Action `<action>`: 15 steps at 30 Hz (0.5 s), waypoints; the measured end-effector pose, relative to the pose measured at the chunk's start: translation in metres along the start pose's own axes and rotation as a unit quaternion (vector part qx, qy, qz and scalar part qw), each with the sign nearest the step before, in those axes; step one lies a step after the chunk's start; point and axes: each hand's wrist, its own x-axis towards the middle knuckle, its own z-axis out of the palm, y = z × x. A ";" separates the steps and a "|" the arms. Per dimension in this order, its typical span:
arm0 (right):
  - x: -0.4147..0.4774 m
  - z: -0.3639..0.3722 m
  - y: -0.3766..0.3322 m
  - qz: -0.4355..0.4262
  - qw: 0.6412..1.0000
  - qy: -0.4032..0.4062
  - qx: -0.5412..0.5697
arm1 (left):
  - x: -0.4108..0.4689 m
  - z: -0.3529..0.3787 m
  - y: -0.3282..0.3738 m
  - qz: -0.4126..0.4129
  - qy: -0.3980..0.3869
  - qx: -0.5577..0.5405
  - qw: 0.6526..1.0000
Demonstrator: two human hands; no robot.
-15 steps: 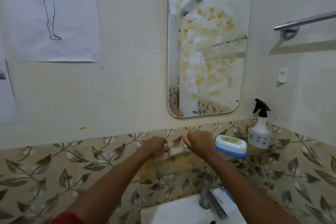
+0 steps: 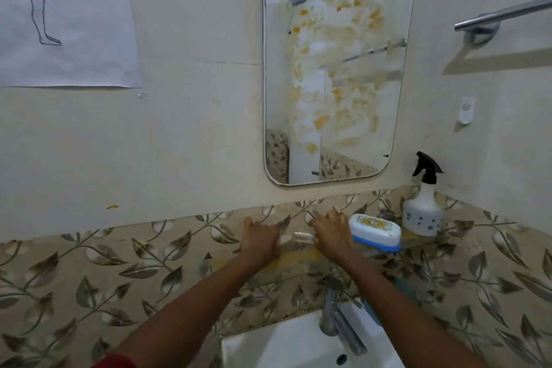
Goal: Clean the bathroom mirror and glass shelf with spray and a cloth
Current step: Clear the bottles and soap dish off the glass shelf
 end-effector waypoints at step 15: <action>0.017 -0.023 -0.003 0.006 0.993 0.083 0.089 | -0.068 -0.051 -0.028 -0.068 0.040 -0.627 0.775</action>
